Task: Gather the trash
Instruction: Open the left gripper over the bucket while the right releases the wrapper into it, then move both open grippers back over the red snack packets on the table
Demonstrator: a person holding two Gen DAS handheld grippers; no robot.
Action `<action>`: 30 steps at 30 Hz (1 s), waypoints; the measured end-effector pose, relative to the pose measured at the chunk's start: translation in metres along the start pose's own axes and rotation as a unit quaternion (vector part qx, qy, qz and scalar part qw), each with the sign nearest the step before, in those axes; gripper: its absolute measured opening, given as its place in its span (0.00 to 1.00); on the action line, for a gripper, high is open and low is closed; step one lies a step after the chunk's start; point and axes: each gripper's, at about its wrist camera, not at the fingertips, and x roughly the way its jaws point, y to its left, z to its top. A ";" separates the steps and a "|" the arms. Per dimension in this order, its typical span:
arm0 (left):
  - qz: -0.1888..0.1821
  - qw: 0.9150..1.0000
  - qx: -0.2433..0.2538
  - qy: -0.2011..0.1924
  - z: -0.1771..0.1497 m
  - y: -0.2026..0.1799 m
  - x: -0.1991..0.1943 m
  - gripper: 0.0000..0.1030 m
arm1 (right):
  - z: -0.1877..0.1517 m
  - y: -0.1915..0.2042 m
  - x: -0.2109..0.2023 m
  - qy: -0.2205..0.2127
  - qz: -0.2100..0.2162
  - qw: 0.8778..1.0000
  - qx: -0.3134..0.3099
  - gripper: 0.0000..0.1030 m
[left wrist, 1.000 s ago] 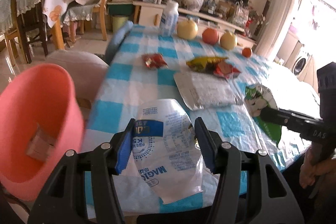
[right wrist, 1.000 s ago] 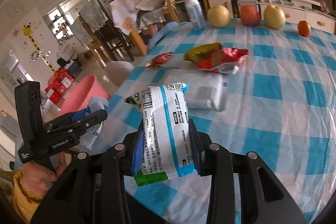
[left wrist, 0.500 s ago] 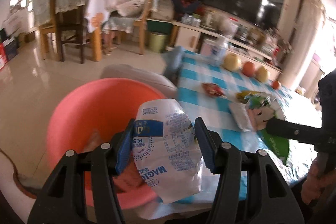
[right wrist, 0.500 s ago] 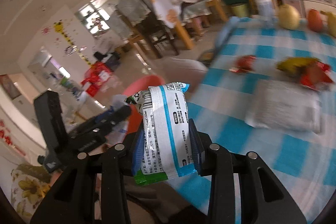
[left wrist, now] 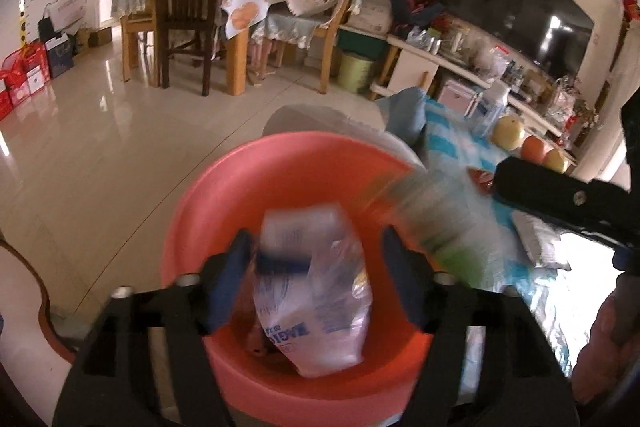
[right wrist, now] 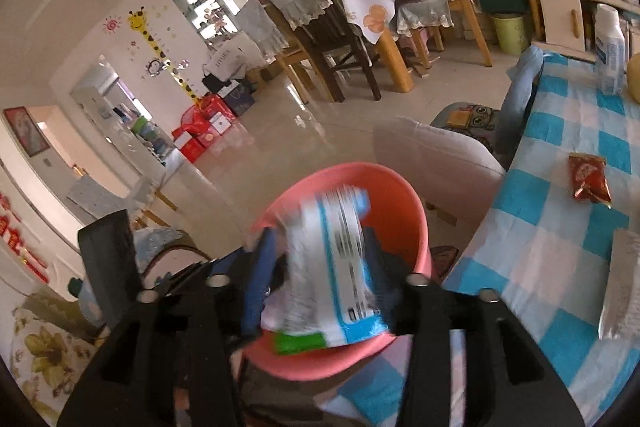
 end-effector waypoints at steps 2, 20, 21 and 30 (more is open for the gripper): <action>0.000 1.000 0.000 0.004 -0.003 0.003 0.002 0.78 | -0.003 -0.002 0.000 -0.011 -0.008 1.000 0.003 0.76; -0.012 1.000 0.015 0.002 -0.020 -0.015 -0.020 0.80 | -0.055 -0.038 -0.050 -0.022 -0.130 0.991 -0.025 0.90; -0.012 1.000 0.016 0.002 -0.020 -0.017 -0.021 0.80 | -0.057 -0.038 -0.053 -0.024 -0.135 0.990 -0.031 0.90; -0.030 0.999 0.044 0.008 -0.027 -0.055 -0.023 0.80 | -0.071 -0.047 -0.087 -0.038 -0.153 0.986 -0.045 0.92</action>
